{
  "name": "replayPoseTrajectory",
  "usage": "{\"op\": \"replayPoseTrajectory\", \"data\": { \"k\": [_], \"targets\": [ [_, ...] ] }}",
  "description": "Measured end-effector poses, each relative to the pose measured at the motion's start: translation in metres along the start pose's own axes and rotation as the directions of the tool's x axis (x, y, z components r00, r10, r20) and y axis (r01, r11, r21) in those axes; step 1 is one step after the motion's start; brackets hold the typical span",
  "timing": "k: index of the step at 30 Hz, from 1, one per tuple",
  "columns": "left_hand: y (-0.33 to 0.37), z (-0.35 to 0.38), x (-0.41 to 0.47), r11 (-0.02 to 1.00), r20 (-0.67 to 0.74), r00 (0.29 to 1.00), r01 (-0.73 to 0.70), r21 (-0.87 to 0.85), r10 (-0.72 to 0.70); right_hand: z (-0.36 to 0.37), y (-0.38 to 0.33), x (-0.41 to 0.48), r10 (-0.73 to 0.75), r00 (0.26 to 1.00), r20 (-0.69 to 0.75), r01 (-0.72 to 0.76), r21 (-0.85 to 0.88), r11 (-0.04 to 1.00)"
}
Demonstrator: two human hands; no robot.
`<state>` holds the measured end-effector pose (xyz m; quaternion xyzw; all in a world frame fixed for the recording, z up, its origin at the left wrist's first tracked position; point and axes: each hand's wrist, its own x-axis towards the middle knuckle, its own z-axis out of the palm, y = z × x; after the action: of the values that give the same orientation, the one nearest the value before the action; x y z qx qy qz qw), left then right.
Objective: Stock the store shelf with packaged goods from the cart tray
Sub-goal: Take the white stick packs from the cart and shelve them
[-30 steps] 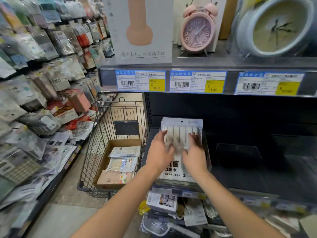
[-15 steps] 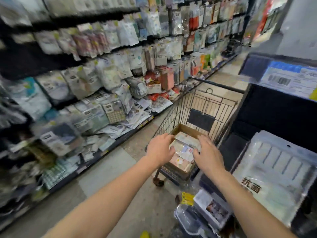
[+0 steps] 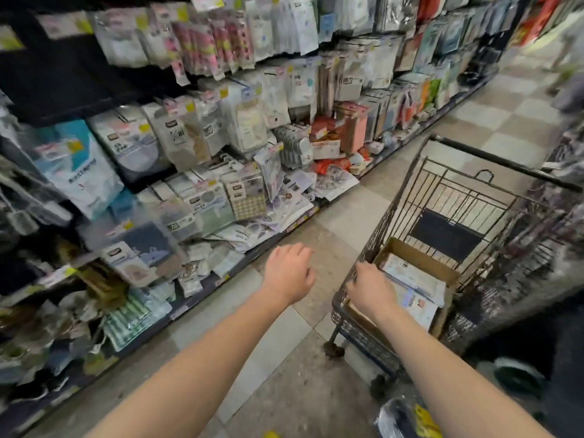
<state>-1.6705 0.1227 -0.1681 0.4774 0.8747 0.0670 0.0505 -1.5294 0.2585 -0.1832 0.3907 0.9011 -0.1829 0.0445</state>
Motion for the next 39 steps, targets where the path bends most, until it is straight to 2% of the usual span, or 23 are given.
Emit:
{"op": "replayPoseTrajectory", "data": {
  "k": [5,13,19,23,26,30,34,39],
  "targets": [
    [-0.034,-0.001,0.07,0.996,0.084,0.994,-0.075,0.051,0.071,0.002,-0.015,0.059,0.116,0.993,-0.024,-0.116,0.017,0.993],
    [-0.032,0.015,0.217,0.971,0.171,0.961,-0.23,0.066,0.216,-0.007,0.014,0.188,0.346,0.937,-0.047,-0.338,0.131,0.932],
    [-0.007,0.016,0.354,0.92,0.256,0.909,-0.37,0.131,0.329,-0.034,0.055,0.287,0.529,0.847,-0.047,-0.496,0.286,0.82],
    [0.024,0.01,0.428,0.862,0.265,0.852,-0.492,0.117,0.451,-0.056,0.083,0.322,0.645,0.764,-0.022,-0.609,0.308,0.731],
    [0.052,0.009,0.47,0.803,0.28,0.789,-0.589,0.089,0.548,-0.067,0.103,0.338,0.701,0.713,-0.017,-0.667,0.293,0.685],
    [0.085,0.019,0.519,0.698,0.292,0.683,-0.713,0.068,0.669,-0.065,0.127,0.355,0.813,0.582,0.0,-0.759,0.358,0.544],
    [0.11,0.035,0.564,0.57,0.319,0.547,-0.821,0.026,0.774,-0.061,0.137,0.362,0.895,0.437,0.083,-0.848,0.37,0.38],
    [0.142,0.056,0.593,0.362,0.357,0.333,-0.932,-0.017,0.873,-0.056,0.136,0.354,0.95,0.257,0.175,-0.897,0.409,0.168]
  ]
}}
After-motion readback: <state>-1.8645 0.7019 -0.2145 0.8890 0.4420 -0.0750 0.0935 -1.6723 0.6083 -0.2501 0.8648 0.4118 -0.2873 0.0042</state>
